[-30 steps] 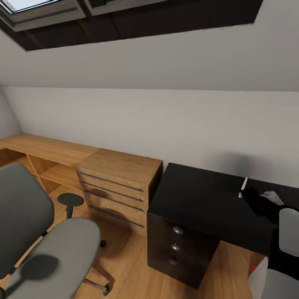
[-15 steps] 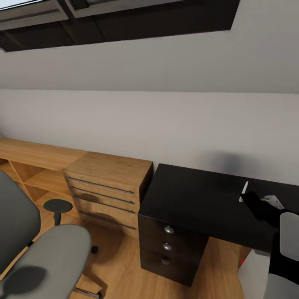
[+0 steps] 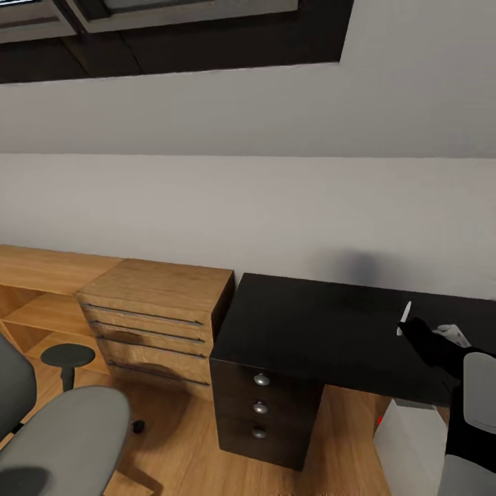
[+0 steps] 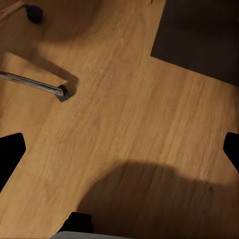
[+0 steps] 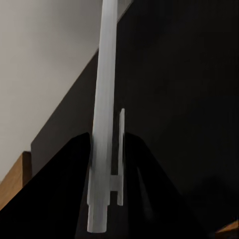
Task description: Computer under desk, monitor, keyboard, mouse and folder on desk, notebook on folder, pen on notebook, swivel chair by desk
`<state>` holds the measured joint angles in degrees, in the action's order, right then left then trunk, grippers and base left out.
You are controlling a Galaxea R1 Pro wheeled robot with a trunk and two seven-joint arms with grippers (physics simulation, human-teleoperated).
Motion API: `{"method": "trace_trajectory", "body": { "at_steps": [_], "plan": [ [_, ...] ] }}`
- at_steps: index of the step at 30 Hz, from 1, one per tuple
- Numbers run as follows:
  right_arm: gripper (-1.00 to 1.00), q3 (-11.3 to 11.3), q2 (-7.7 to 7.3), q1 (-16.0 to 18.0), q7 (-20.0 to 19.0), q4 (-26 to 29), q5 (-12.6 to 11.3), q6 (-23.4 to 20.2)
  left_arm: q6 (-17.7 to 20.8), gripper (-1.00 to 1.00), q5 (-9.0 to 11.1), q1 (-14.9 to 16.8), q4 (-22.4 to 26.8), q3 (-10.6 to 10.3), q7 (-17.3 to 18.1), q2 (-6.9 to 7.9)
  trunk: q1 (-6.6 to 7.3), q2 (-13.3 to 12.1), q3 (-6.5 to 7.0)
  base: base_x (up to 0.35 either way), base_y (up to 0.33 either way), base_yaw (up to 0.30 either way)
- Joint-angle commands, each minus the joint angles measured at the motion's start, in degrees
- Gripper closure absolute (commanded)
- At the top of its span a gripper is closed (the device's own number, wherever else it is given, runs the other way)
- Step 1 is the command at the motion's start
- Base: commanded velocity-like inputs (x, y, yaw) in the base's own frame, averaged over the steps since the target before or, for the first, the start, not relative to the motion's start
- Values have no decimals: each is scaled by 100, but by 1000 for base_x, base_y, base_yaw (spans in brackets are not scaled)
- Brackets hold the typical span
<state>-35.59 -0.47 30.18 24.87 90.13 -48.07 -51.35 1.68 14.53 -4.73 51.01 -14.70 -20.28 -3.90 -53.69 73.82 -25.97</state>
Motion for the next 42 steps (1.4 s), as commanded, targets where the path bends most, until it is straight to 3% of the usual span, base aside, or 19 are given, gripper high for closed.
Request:
{"method": "trace_trajectory", "body": {
  "at_steps": [1, 13, 17, 19, 20, 23, 37, 39, 40, 42],
  "plan": [
    [100, 6, 1, 6, 53, 5, -49, -14, 18, -100, 41, -2, 15, -15, -37, 3, 1, 4, 0, -179, 31, -207],
    [100, 172, -12, 6, 53, 5, 61, -7, 17, -100, 41, -1, 14, -16, -38, 3, 1, 4, 67, -204, 52, -207],
    [100, 249, -26, 6, 135, -9, 309, 7, 17, -100, 45, -2, 14, -16, -41, 3, 1, 4, 89, -13, 3, -208],
    [100, 478, -17, 6, 256, -7, 655, 20, 17, -100, 48, -2, 14, -14, -44, 3, 1, 4, 100, -4, 1, -213],
    [100, 831, -9, 6, 374, -1, 1103, 62, 17, -100, 49, -2, 14, -15, -45, 3, 1, 4, 105, -2, 0, -236],
    [100, 1086, 1, 6, 450, -7, 1424, 116, 17, -100, 50, -2, 14, -15, -46, 3, 1, 4, 122, -1, 0, -243],
    [100, 1229, 7, 6, 469, -30, 1576, 151, 25, -100, 54, -2, 14, -6, -34, 8, 1, 4, 199, 0, 0, -252],
    [100, 1501, 10, 7, 477, -36, 1666, 155, 25, -100, 57, -2, 14, -1, -30, 10, 1, 4, 210, 0, 0, -252],
    [100, 1790, 11, 6, 491, -56, 1840, 181, 25, -100, 56, -2, 14, 1, -34, 12, 1, 4, 216, 0, 0, -252],
    [100, 1873, 11, 6, 495, -90, 1926, 217, 25, -100, 57, -2, 14, 1, -35, 12, 1, 4, 227, 0, 0, -252]
  ]
}}
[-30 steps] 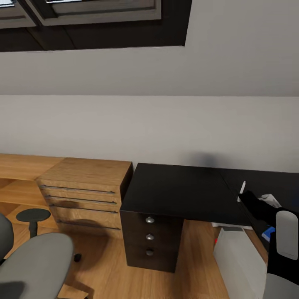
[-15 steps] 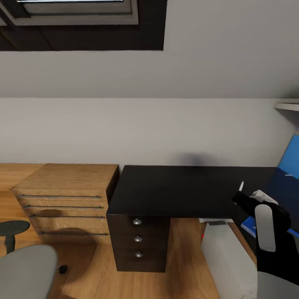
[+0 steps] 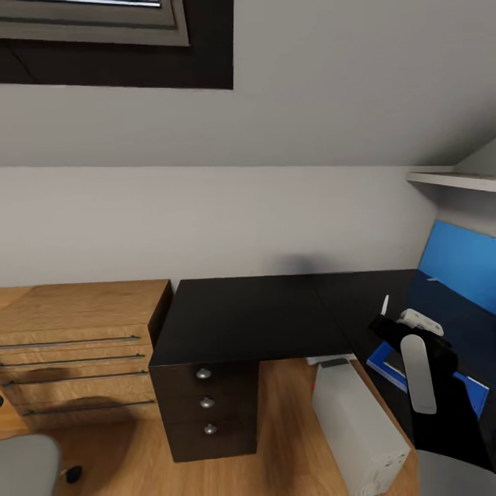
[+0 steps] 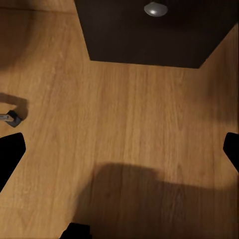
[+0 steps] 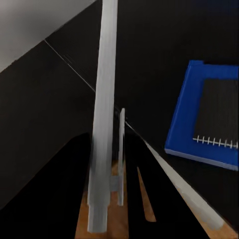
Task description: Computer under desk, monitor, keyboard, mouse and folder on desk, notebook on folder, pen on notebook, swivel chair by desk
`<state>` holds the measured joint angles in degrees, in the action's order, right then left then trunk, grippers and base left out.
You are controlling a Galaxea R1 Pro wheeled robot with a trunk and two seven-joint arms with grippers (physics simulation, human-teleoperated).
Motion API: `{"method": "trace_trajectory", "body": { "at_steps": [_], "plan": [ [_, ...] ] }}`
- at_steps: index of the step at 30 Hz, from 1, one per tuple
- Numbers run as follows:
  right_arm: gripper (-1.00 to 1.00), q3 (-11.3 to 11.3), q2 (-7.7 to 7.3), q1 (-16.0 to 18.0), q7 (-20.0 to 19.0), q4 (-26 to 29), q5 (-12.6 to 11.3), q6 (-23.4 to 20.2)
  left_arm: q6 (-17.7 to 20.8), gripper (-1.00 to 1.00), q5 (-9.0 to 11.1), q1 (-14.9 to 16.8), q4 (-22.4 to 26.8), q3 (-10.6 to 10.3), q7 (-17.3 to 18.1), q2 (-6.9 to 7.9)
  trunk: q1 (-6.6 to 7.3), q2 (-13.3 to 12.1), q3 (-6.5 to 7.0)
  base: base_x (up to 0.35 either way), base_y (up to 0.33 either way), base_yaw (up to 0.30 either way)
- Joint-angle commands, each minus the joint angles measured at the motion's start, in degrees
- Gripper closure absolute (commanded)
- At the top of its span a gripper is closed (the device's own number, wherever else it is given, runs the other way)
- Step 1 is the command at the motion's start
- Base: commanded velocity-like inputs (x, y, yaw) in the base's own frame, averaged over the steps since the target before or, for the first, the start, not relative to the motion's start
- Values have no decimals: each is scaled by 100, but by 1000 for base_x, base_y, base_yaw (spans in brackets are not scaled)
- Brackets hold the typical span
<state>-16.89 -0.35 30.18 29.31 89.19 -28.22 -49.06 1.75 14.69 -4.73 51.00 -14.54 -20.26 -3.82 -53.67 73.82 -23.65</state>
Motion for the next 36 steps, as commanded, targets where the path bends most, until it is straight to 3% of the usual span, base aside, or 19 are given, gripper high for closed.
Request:
{"method": "trace_trajectory", "body": {
  "at_steps": [1, 14, 15, 18, 21, 22, 25, 29, 36],
  "plan": [
    [100, 61, -1, 5, 53, -50, 13, 38, 18, -100, 41, -2, 16, -14, -37, 3, -1, 4, 0, 0, 0, -253],
    [100, 282, -9, 5, 43, -350, 156, 228, 12, -100, 42, -2, 16, -19, -56, -3, -1, 4, 72, 0, 0, -253],
    [100, 491, -24, 6, 47, -490, 166, 332, 10, -100, 42, -2, 16, -26, -57, -5, -1, 4, 77, 0, 0, -252],
    [100, 580, -32, 5, 48, -531, 188, 364, 10, -100, 42, -2, 16, -24, -57, -5, -1, 4, 94, 0, 0, -252],
    [100, 657, -35, 7, 39, -713, 386, 411, 10, -100, 42, -2, 16, -23, -61, -5, -1, 4, 110, 0, 0, -252],
    [100, 827, -40, 12, 29, -1157, 660, 682, 10, -100, 42, -2, 16, -19, -64, -5, -1, 4, 112, 0, 0, -123],
    [100, 951, -39, 19, 25, -1477, 931, 947, 10, -100, 42, -2, 16, -15, -64, -5, -1, 4, 115, 0, 0, -61],
    [100, 1003, -40, 25, 17, -1624, 1118, 1079, 10, -100, 42, -2, 22, -11, -65, -5, -1, 4, 117, 0, 0, -20],
    [100, 1026, -59, 37, 10, -1869, 1193, 1125, 10, -100, 42, -2, 24, -5, -65, -5, -1, 4, 117, 0, 0, -4]
  ]
}}
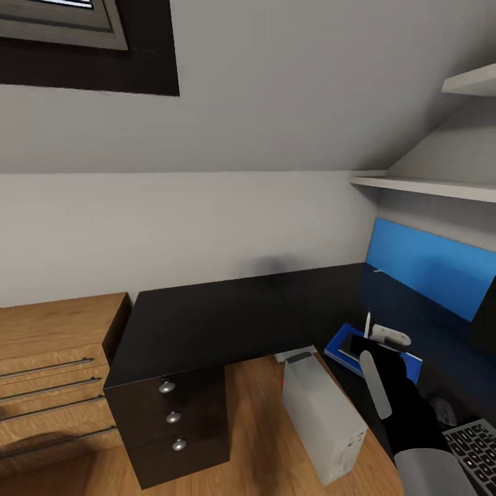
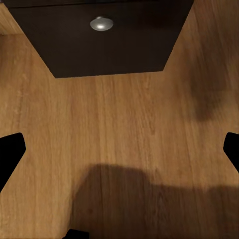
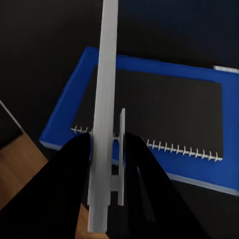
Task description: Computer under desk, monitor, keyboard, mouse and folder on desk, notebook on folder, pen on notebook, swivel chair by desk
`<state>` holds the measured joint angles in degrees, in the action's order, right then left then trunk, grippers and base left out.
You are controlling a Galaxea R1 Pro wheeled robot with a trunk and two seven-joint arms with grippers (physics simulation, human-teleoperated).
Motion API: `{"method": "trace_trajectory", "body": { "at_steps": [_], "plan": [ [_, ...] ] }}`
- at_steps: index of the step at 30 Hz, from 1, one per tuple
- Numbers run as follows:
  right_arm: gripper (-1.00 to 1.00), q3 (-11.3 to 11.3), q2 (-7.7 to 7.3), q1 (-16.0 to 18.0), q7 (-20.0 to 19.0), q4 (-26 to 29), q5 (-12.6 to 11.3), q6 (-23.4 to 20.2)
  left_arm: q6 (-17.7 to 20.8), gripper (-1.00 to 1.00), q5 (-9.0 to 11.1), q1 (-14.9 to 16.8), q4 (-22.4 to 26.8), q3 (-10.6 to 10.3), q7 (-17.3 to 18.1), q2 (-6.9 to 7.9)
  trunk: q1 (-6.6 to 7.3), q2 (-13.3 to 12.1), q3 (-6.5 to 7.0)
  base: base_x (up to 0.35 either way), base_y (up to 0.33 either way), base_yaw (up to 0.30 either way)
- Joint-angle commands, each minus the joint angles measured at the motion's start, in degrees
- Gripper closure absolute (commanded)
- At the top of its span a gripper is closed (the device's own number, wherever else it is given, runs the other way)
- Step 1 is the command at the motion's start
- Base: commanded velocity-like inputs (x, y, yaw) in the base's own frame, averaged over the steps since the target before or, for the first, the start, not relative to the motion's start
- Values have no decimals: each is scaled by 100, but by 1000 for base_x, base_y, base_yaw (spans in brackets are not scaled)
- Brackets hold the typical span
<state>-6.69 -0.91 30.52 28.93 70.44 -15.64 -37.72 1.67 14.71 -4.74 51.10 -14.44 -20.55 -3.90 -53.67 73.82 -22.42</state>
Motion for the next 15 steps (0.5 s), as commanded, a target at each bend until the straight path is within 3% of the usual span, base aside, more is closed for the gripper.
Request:
{"method": "trace_trajectory", "body": {
  "at_steps": [1, 7, 15],
  "plan": [
    [100, 10, -10, 4, 47, -15, -62, -5, 18, -100, 40, 0, 14, -16, -36, 3, 0, 4, -6, 0, 0, -1],
    [100, 26, -78, 13, 43, -135, 48, 16, 18, -100, 40, 0, 14, -15, -36, 3, 0, 4, -5, 0, 0, 0],
    [100, 19, -284, 37, 35, -410, 81, -1, 17, -100, 40, 0, 14, -13, -36, 3, 0, 4, -5, 0, 0, 0]
  ]
}}
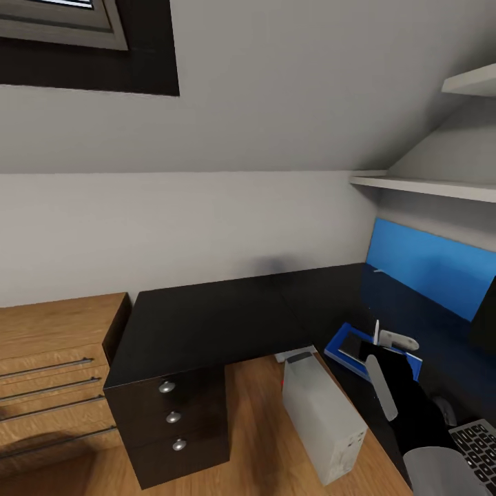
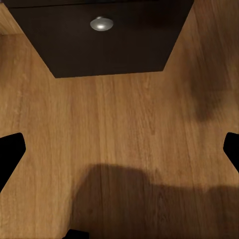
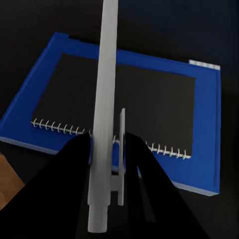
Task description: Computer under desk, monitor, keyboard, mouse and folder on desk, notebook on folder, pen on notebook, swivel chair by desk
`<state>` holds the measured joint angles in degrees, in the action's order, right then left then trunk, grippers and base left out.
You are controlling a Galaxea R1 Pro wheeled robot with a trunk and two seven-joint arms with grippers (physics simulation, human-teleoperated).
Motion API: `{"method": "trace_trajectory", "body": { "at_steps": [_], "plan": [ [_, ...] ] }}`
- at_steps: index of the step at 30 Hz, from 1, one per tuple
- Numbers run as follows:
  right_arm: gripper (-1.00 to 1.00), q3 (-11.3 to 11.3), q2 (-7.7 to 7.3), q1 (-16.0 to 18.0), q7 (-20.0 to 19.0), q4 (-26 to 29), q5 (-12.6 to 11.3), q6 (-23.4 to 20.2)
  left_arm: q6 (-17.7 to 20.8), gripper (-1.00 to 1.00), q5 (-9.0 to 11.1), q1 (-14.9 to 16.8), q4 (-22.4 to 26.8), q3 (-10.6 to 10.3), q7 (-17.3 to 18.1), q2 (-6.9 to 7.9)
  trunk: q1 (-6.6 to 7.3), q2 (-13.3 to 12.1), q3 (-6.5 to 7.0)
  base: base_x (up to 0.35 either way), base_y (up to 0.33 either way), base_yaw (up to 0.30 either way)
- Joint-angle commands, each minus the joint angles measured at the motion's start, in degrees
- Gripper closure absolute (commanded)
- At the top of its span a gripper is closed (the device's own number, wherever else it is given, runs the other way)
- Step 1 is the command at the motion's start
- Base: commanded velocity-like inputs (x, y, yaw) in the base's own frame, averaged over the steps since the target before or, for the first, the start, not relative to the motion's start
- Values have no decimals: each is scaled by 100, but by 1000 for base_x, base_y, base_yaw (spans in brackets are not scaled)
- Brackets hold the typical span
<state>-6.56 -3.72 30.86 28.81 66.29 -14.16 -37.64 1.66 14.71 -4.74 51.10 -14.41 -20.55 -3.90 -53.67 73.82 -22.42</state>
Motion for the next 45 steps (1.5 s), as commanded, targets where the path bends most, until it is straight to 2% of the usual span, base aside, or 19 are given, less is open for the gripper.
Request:
{"method": "trace_trajectory", "body": {
  "at_steps": [1, 10, 15, 16, 19, 20, 27, 40, 45],
  "plan": [
    [100, 6, -20, 4, 47, -7, -68, -10, 18, -100, 41, 0, 14, -16, -36, 3, 0, 4, -6, 0, 0, 0],
    [100, -2, -153, 88, 46, -262, -73, -3, 18, -100, 41, 0, 14, -17, -36, 3, 0, 4, -6, 67, 0, 0],
    [100, -3, -230, 291, 39, -756, -73, 55, 18, -100, 41, 0, 14, -18, -36, 3, 0, 4, -6, 228, 0, 0],
    [100, -3, -248, 432, 31, -1043, -66, 156, 17, -100, 41, 0, 14, -18, -36, 3, 0, 4, -6, 55, 0, 0],
    [100, -3, -264, 507, 15, -1254, -63, 217, 18, -100, 41, 0, 14, -22, -36, 3, 0, 4, -6, 42, 0, 0],
    [100, -3, -355, 689, -7, -1654, -67, 387, 18, -100, 37, 0, 14, -30, -36, 3, 0, 4, -6, 239, 0, 0],
    [100, -3, -494, 1098, -217, -2493, -62, 749, 16, -100, 35, 0, 14, -29, -36, 3, 0, 4, -6, 158, 0, 0],
    [100, -3, -541, 1200, -278, -2696, -53, 810, 18, -100, 33, 0, 14, -26, -36, 3, 0, 4, -6, 12, 0, 0],
    [100, -3, -611, 1230, -281, -2915, -52, 831, 17, -100, 37, 0, 14, -26, -36, 3, 0, 4, -6, 0, 0, 0]
  ]
}}
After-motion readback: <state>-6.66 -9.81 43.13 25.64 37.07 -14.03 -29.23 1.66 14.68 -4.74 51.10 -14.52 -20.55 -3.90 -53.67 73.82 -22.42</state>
